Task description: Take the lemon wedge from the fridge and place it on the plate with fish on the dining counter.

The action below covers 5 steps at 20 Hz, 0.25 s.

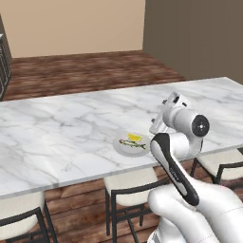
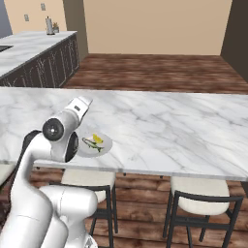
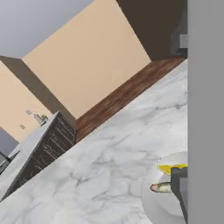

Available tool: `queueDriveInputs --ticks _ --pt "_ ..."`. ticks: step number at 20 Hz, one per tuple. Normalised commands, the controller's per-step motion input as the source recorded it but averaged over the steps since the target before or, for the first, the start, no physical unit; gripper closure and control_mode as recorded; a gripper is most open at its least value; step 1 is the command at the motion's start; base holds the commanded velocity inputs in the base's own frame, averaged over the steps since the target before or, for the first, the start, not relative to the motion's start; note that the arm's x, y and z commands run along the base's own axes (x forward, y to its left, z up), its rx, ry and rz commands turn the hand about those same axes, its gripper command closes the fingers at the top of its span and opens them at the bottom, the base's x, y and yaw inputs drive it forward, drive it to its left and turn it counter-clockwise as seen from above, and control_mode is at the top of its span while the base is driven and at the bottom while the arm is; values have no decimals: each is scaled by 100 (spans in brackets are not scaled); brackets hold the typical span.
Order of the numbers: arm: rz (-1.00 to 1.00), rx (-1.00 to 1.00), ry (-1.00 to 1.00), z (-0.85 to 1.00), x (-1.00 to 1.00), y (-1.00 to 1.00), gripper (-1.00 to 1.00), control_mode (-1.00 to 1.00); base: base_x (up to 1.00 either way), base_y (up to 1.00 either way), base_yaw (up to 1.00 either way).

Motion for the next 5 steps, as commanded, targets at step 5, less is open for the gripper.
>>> queueDriveInputs --ticks 5 --pt "1 -7 -50 36 -100 0 -100 -100 0 0 0"
